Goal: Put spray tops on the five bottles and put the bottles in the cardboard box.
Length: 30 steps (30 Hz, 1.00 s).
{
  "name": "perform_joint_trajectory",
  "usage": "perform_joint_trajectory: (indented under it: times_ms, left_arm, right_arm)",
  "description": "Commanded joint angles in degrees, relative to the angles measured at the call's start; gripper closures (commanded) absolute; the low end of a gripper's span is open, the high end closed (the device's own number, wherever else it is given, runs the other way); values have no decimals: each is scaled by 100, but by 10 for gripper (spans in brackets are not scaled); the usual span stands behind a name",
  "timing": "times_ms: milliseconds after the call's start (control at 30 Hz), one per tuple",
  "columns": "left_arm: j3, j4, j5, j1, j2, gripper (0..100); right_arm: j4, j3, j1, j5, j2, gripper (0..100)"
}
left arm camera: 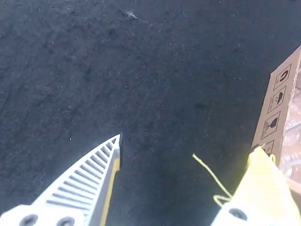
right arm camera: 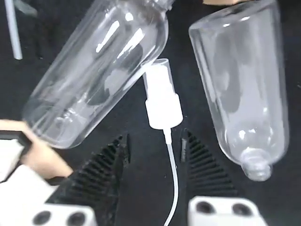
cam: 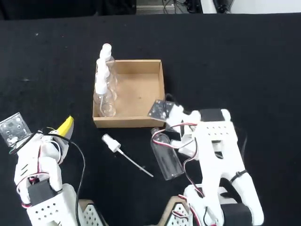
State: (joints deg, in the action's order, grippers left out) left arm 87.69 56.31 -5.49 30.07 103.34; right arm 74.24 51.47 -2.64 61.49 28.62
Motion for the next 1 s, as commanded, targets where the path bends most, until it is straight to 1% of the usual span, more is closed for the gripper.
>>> perform_joint_trajectory:
  times_ms: [0, 100, 267, 467, 533, 567, 633, 667, 700, 767, 900, 967]
  left_arm:
    - [-84, -114, -26, 13, 18, 636]
    - [-84, -114, -18, 13, 18, 636]
    - [-92, -114, -18, 13, 18, 636]
    - [-110, -114, -44, 13, 18, 636]
    - [-110, -114, -53, 13, 18, 636]
    - [-101, -114, -53, 13, 18, 636]
    - [-101, -114, -53, 13, 18, 636]
    - [-101, -114, -53, 13, 18, 636]
    - [-101, -114, -53, 13, 18, 636]
    - [-101, -114, -53, 13, 18, 636]
    - [-119, -114, -62, 13, 18, 636]
    - [-119, -114, -62, 13, 18, 636]
  right_arm:
    - [-536, 180, 88, 264, 207, 845]
    - [-1029, 505, 79, 316, 207, 843]
    - [-1829, 1174, 105, 281, 215, 773]
    - [-2497, 1622, -18, 290, 207, 789]
    - [-2637, 1789, -132, 316, 215, 818]
    - [-2690, 1851, -202, 316, 233, 851]
    - [-2787, 1851, -264, 281, 242, 963]
    - [-2752, 1780, -229, 273, 242, 995]
    - [-2655, 1675, -132, 264, 251, 967]
    - [-2242, 1305, 114, 141, 251, 988]
    - [-738, 40, 519, -202, 470, 988]
    - [79, -752, 589, -607, 716, 988]
